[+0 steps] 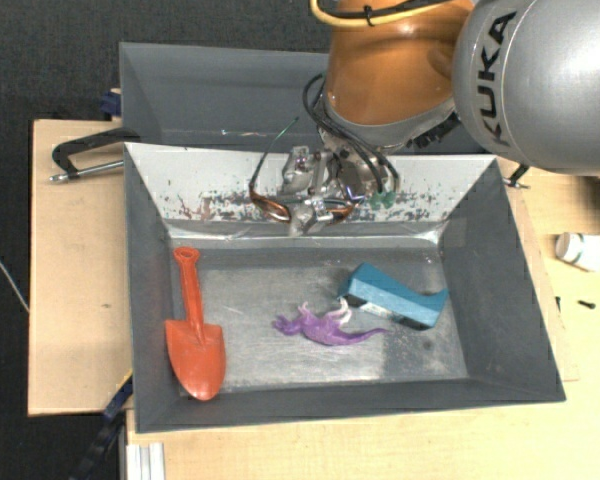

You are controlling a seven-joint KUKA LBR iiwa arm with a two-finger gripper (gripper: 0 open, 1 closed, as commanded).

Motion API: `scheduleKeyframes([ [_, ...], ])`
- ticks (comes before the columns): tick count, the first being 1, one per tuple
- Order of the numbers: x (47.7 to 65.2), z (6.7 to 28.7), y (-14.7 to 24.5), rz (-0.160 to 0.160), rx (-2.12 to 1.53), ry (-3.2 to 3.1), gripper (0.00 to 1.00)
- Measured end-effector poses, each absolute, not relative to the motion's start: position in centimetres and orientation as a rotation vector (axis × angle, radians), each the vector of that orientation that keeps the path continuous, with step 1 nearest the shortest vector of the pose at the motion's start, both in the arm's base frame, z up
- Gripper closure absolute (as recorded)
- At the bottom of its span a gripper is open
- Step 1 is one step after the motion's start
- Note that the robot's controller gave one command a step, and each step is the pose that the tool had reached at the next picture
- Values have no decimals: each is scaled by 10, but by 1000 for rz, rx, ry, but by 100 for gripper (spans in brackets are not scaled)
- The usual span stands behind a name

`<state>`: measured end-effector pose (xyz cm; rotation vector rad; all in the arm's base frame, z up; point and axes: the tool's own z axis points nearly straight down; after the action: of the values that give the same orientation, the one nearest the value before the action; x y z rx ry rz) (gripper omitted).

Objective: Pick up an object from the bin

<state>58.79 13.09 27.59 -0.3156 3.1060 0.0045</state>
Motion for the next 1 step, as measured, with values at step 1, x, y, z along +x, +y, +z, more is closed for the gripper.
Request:
scheduleKeyframes([
  [1,596,202,138,3,-213,3128,100],
])
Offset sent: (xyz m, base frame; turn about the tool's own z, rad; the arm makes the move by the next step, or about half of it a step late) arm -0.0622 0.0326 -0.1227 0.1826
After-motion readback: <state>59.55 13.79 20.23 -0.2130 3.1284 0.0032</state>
